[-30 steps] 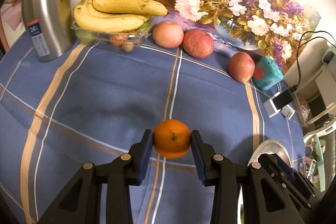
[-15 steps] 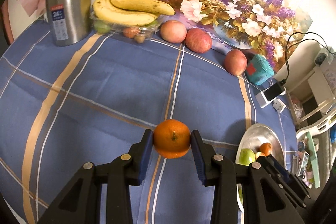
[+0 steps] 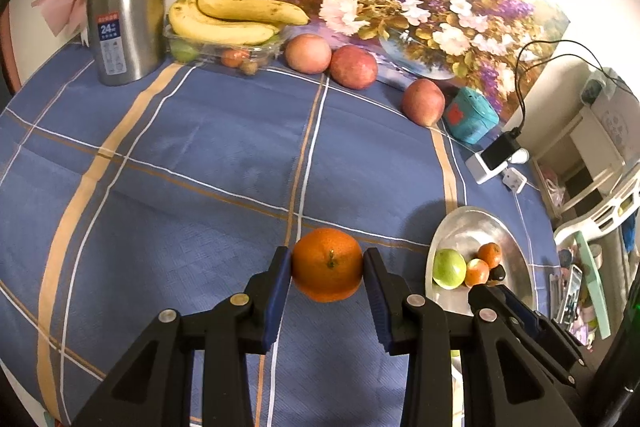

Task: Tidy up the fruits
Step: 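Carry the tangerine and black plum together over the steel bowl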

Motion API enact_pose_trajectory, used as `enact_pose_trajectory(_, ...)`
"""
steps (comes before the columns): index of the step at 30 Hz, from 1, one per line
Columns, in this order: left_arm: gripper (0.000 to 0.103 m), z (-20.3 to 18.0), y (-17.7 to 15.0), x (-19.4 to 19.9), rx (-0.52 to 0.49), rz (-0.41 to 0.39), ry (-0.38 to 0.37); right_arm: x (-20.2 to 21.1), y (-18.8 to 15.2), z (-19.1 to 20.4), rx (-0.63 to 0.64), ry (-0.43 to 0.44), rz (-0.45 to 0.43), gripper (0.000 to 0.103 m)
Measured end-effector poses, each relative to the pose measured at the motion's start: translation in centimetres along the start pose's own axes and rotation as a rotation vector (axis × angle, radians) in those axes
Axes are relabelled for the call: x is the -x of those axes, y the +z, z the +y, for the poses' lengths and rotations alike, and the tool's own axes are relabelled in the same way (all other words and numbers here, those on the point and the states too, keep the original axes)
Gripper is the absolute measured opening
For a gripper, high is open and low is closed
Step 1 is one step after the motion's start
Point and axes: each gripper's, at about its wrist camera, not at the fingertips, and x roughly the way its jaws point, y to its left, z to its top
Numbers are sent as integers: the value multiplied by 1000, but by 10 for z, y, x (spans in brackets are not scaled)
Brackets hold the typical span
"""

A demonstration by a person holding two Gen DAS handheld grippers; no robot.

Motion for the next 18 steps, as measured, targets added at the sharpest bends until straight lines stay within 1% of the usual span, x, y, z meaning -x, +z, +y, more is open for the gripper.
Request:
enact_pose_trajectory(5, 39, -8, -1, -1, -22, 2, -2, -2, -1, -4, -11, -1, 10, 27)
enact_pose_trajectory(10, 39, -23, -4, -4, -65, 9, -5, -7, -1, -14, -36, -12, 35, 27)
enact_pose_trajectory(14, 39, -46, -8, -9, -129, 23, -25, -11, -1, -36, -85, -50, 65, 27)
enact_pose_trajectory(18, 39, -72, -14, -17, -193, 41, -63, -10, -4, -62, -147, -82, 75, 27)
